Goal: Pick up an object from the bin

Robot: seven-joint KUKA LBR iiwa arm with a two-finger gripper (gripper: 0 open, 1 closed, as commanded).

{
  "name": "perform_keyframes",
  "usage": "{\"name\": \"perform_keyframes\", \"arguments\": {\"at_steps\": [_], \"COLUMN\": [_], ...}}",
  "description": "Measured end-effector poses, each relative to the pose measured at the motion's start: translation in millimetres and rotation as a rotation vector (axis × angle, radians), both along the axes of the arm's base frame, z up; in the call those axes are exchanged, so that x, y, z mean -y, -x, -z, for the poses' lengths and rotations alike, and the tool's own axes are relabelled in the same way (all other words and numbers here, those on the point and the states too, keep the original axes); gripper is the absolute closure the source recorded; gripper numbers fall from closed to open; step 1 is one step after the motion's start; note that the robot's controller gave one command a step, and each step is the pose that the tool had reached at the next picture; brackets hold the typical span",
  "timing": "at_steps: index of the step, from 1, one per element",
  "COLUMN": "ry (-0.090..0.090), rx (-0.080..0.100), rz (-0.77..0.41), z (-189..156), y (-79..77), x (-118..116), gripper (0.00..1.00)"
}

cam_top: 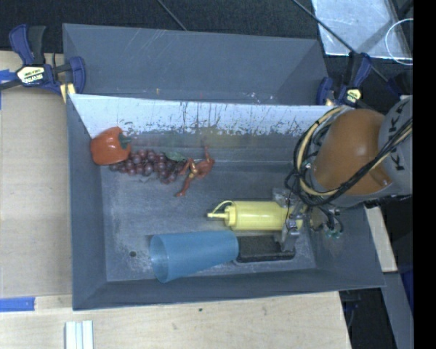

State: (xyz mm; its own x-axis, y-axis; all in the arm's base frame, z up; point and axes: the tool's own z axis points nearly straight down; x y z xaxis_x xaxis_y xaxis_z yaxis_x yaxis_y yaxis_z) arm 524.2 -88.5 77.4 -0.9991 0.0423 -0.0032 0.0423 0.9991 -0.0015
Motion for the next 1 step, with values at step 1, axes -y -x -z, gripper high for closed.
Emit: {"name": "perform_keyframes", "arguments": {"at_steps": [1], "ry": [0.0], "rx": [0.0], "rz": [0.0], "z": [-0.1], "y": [0.0], "x": [0.0], "gripper": [1.0]}}
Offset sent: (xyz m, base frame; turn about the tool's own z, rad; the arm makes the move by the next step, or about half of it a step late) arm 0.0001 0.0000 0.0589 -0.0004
